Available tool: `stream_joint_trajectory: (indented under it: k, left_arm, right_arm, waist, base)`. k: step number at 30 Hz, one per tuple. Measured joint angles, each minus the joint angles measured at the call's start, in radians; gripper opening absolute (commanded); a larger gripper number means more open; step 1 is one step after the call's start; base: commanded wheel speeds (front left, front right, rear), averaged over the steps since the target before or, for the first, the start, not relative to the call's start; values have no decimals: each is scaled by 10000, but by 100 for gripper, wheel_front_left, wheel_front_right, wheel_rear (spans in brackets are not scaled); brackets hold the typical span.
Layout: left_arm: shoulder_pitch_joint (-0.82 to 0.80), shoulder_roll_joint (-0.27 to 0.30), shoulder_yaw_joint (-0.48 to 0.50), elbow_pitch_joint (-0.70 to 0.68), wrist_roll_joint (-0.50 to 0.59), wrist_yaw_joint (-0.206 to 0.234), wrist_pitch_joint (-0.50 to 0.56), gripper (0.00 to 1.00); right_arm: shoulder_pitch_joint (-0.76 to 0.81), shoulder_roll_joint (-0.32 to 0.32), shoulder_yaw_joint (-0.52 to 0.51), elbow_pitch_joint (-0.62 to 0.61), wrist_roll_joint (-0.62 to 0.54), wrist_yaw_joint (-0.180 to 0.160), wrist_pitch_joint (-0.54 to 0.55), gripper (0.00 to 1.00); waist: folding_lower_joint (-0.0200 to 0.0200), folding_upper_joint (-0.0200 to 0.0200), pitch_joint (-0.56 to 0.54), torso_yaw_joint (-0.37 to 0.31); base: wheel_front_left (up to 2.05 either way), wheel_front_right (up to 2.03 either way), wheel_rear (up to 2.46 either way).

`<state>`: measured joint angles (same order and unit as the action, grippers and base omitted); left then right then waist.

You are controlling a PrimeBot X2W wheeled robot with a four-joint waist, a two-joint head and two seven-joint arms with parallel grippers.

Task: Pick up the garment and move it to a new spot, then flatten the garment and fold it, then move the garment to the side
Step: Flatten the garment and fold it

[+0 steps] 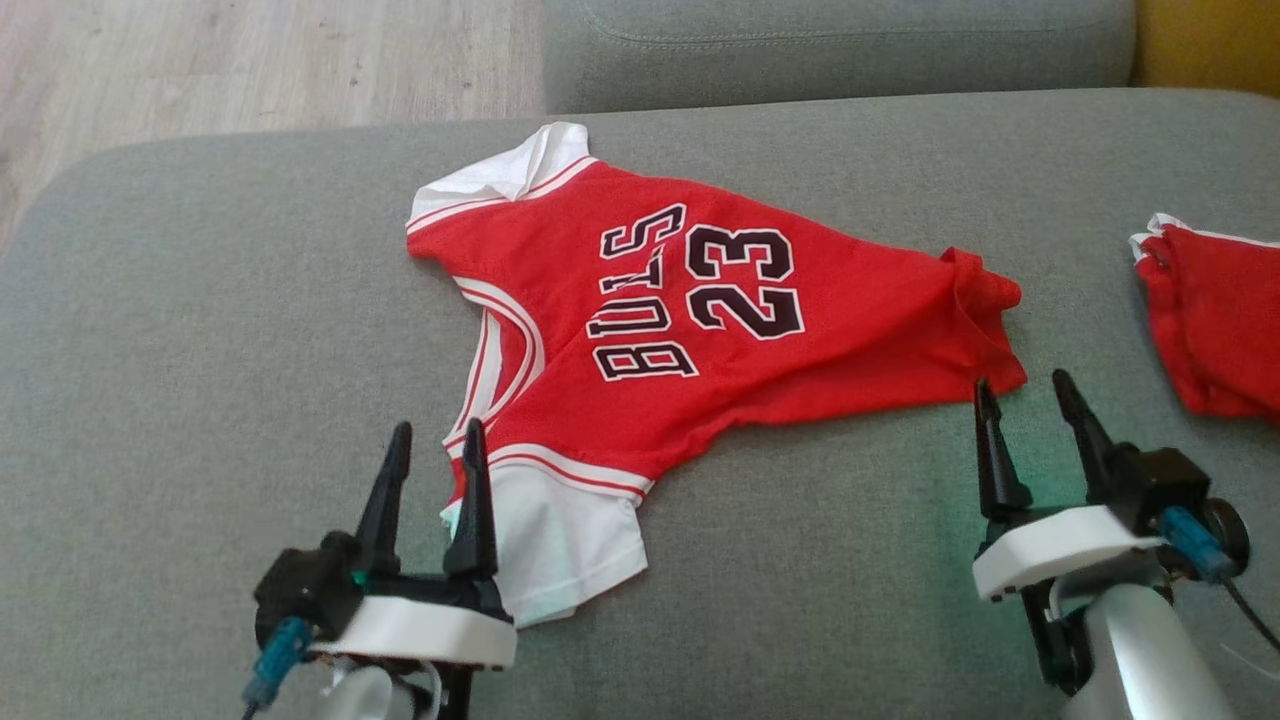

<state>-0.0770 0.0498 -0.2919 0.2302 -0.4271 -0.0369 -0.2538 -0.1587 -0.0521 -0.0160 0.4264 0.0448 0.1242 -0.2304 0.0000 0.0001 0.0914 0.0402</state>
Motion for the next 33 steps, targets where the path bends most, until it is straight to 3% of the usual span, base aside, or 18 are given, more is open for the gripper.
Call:
stream_joint_trajectory:
  k: [6, 14, 20, 27, 33]
  left_arm:
    - [8, 2, -115, 569, 73, -13, 128, 100]
    - [520, 38, -121, 1254, 46, 637, 1340, 100]
    - [932, 146, -384, 1223, -59, 612, 2293, 100]
    - [1027, 332, -426, 1183, -59, 894, 2999, 100]
    - [980, 341, -677, 1179, -61, 792, 3423, 100]
  right_arm:
    - [-3, 17, 96, -209, 305, 0, -4, 100]
    - [-3, 27, 174, -174, 522, 0, -98, 100]
    - [-3, 31, 228, 13, 610, 0, -115, 100]
    - [-23, 33, 366, 105, 610, 0, -167, 100]
    - [-200, 33, 368, 230, 608, 0, -173, 100]
  waist:
    - [0, 0, 3, -46]
    - [0, 0, -195, -36]
    - [0, 0, -243, -63]
    - [0, 0, -111, -137]
    - [0, 0, 3, -238]
  base:
    - [0, 0, 0]
    - [0, 0, 0]
    - [0, 0, 0]
    - [0, 0, 0]
    - [0, 0, 0]
